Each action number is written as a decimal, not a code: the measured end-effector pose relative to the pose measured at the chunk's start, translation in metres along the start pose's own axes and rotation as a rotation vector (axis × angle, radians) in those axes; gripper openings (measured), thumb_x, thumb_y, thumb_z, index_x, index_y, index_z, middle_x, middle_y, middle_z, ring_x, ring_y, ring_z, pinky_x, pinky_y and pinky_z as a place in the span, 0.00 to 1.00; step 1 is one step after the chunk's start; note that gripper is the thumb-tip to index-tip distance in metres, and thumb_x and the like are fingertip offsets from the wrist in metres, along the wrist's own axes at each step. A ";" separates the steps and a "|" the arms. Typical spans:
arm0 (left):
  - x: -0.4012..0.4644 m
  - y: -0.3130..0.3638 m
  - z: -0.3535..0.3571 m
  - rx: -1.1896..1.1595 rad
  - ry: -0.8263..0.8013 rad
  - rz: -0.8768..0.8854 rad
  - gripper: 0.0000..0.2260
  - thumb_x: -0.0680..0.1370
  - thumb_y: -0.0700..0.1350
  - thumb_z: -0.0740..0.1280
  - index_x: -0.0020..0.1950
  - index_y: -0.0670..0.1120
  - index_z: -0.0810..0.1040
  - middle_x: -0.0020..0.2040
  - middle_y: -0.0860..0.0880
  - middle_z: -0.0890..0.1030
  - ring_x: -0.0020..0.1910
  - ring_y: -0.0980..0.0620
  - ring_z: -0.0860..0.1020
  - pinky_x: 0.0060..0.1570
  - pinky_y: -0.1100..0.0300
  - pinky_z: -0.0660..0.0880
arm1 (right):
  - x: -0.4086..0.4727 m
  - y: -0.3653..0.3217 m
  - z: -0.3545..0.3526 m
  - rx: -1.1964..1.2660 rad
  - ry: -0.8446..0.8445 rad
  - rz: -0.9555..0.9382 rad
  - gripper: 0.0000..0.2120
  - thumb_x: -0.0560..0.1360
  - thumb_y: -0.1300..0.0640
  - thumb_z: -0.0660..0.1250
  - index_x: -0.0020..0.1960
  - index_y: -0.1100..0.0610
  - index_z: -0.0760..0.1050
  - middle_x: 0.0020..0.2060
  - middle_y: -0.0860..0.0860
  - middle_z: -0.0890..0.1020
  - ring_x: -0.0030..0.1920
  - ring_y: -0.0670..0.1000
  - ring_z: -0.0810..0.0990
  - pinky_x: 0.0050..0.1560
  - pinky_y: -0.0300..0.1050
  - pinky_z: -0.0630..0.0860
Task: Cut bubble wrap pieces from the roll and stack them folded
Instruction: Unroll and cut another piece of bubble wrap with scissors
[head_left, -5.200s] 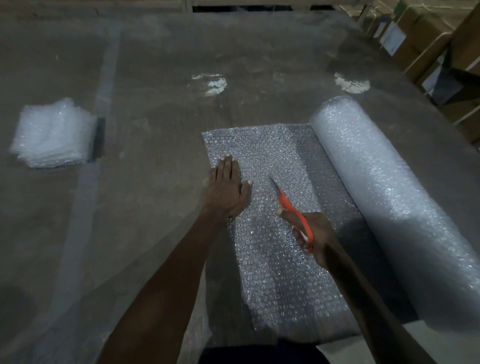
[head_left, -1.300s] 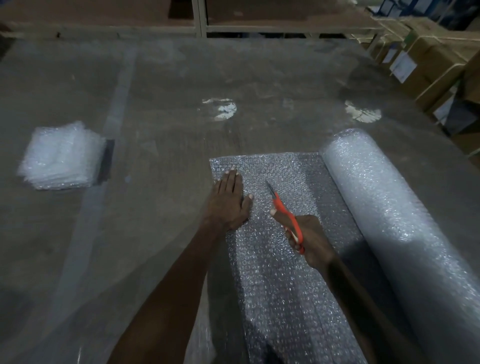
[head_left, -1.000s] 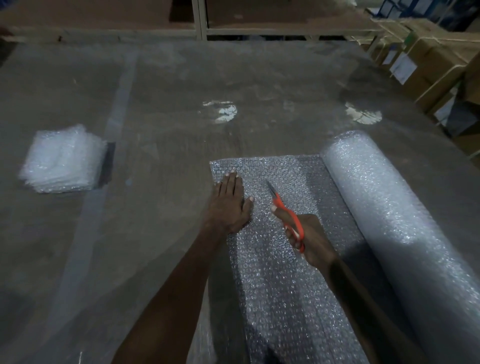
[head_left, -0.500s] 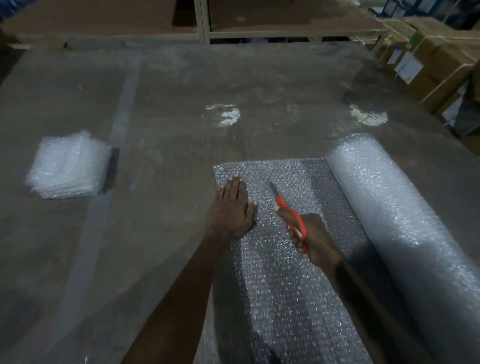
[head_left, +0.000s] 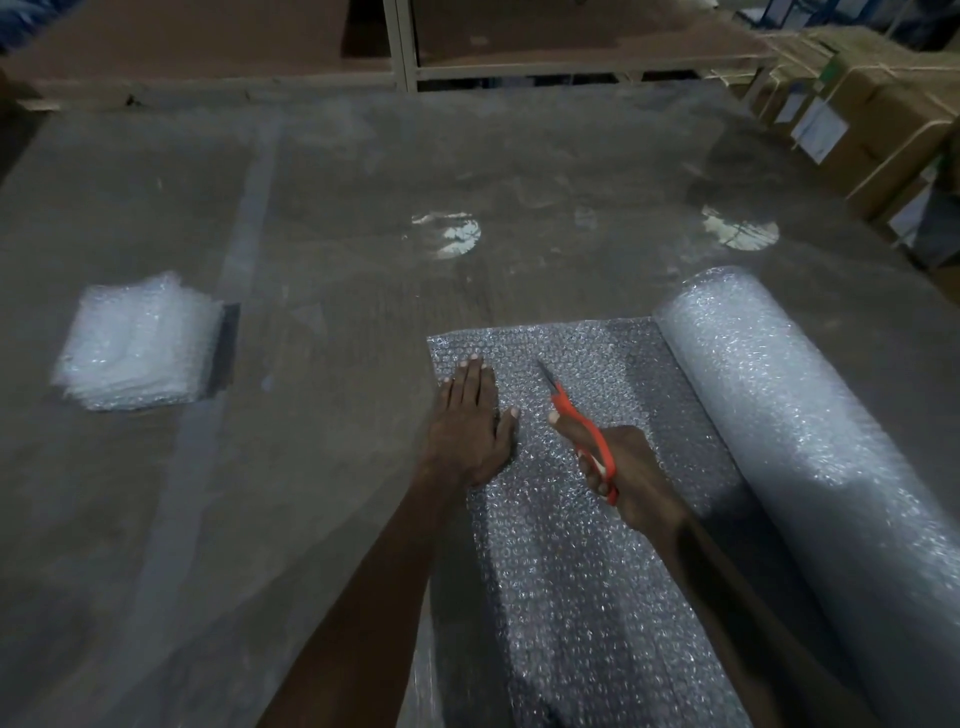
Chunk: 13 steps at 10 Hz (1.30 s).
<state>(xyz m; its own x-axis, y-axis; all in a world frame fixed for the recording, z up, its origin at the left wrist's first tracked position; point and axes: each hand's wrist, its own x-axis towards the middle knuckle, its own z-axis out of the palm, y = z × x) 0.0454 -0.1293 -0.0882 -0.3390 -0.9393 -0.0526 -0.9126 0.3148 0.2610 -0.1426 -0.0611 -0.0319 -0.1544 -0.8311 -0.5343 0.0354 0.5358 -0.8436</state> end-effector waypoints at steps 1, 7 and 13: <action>-0.001 0.000 0.000 -0.001 0.010 0.003 0.34 0.82 0.60 0.41 0.81 0.39 0.46 0.82 0.40 0.45 0.81 0.44 0.44 0.79 0.47 0.44 | 0.003 -0.004 0.003 0.005 0.007 -0.003 0.21 0.68 0.43 0.81 0.37 0.62 0.80 0.26 0.54 0.75 0.22 0.49 0.68 0.23 0.39 0.64; 0.001 -0.001 0.001 -0.030 0.010 -0.006 0.36 0.80 0.62 0.36 0.82 0.40 0.46 0.82 0.42 0.46 0.81 0.46 0.43 0.79 0.47 0.43 | 0.014 -0.017 0.010 -0.004 0.036 0.014 0.20 0.68 0.45 0.80 0.36 0.62 0.80 0.25 0.53 0.76 0.20 0.47 0.69 0.20 0.36 0.64; 0.001 -0.001 0.001 -0.036 0.003 -0.004 0.34 0.82 0.61 0.40 0.82 0.40 0.45 0.82 0.42 0.43 0.81 0.46 0.40 0.78 0.50 0.38 | 0.025 -0.024 0.013 -0.026 0.033 -0.031 0.22 0.68 0.44 0.81 0.38 0.64 0.81 0.25 0.53 0.77 0.21 0.47 0.69 0.21 0.38 0.65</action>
<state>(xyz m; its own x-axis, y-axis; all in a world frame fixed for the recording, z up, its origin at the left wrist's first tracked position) 0.0457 -0.1304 -0.0894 -0.3342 -0.9411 -0.0506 -0.9054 0.3056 0.2948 -0.1343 -0.0967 -0.0258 -0.1879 -0.8422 -0.5054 0.0044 0.5139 -0.8579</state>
